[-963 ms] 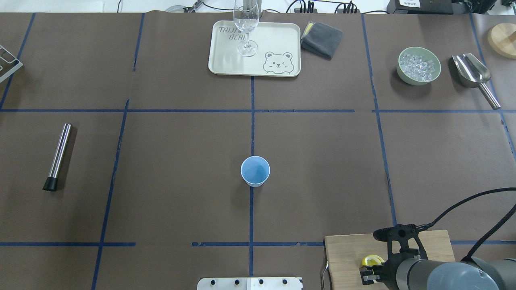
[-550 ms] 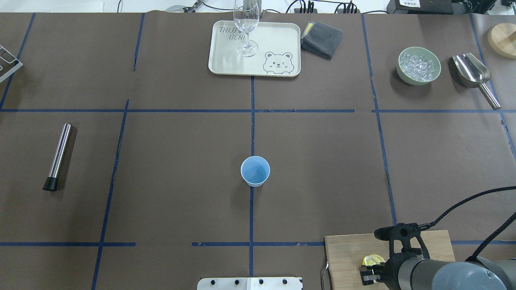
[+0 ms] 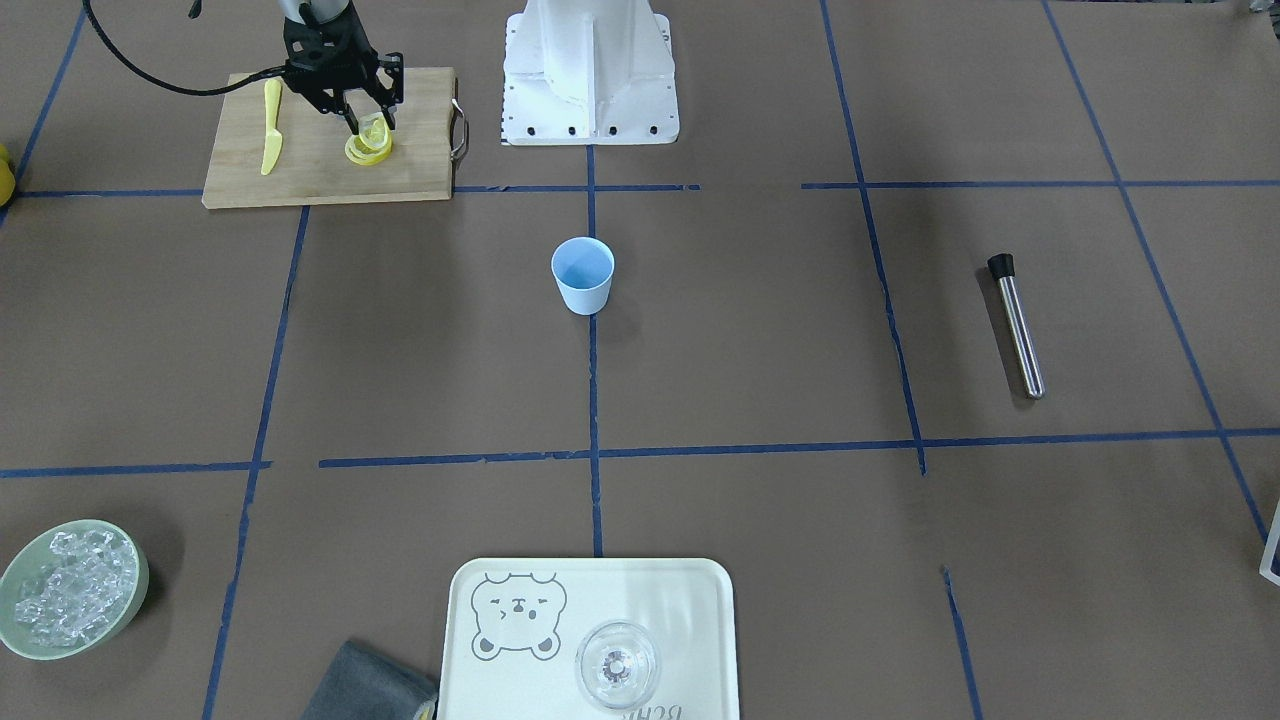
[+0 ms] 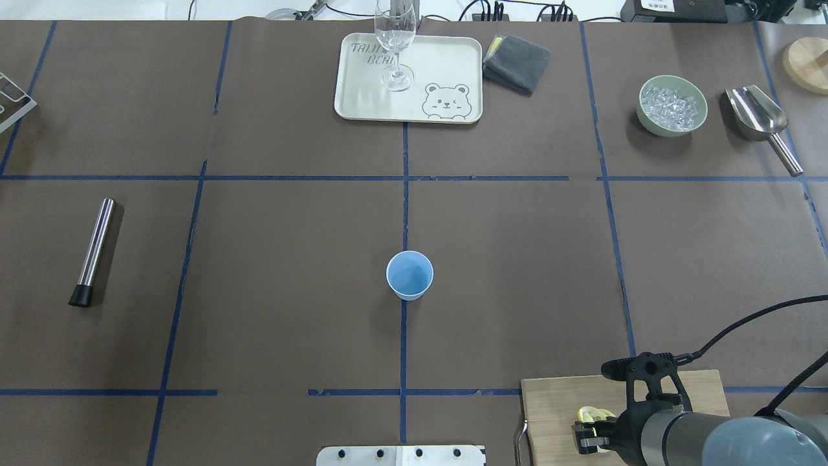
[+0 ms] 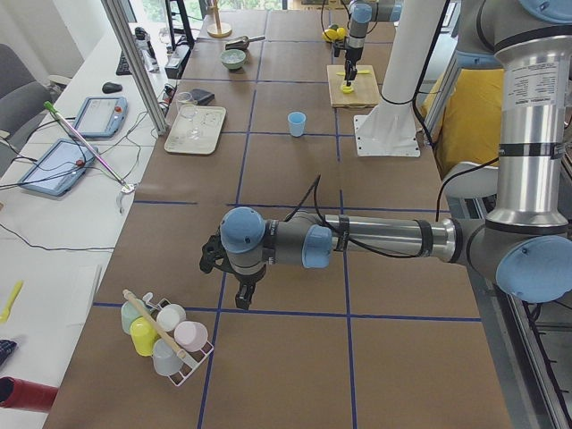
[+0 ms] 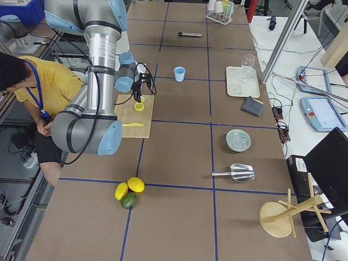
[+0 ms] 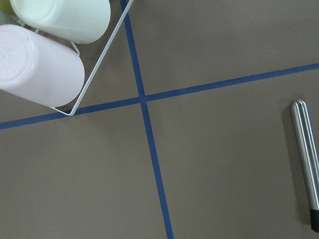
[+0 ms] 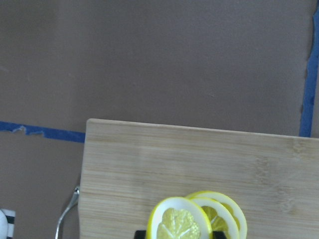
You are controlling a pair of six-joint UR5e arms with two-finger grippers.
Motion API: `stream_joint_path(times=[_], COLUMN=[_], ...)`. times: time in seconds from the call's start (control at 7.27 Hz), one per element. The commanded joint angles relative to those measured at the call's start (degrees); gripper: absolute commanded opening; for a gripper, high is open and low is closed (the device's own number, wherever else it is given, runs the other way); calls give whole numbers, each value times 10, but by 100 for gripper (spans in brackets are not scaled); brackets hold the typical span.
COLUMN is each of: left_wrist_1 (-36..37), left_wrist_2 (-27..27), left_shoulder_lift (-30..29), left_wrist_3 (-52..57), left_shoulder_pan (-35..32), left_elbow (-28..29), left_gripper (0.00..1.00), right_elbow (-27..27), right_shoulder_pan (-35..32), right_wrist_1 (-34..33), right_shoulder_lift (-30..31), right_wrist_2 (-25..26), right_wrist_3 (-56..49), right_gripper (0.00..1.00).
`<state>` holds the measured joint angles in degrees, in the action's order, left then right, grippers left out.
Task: Squeeze lemon into cup
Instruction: 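Close the right gripper on the lemon slice and squeeze it, then lift the lemon slice with the right gripper and carry it over the blue cup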
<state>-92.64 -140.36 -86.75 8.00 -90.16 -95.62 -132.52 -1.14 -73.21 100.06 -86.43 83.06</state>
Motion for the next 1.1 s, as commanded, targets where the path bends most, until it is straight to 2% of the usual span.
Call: stream_joint_path(times=[0.0,0.41,0.83,0.96], left_wrist_1=[0,0,-1,0], left_wrist_2=[0,0,0,0], left_shoulder_lift=[0,0,0,0], left_wrist_3=[0,0,0,0], left_shoulder_pan=[0,1,0,0], left_elbow=[1,1,-1,-1], left_gripper=[100,100,100,100], right_elbow=[-8,22,85,112], right_shoulder_pan=[-18,-67,-175,-197], right_wrist_1=[0,-8,-11,-36], right_shoulder_lift=[-6,-96,-204,-259], right_wrist_2=[-1,-1,-87,-96], right_wrist_3=[0,-1,-1,-1], right_gripper=[52,53,55,56])
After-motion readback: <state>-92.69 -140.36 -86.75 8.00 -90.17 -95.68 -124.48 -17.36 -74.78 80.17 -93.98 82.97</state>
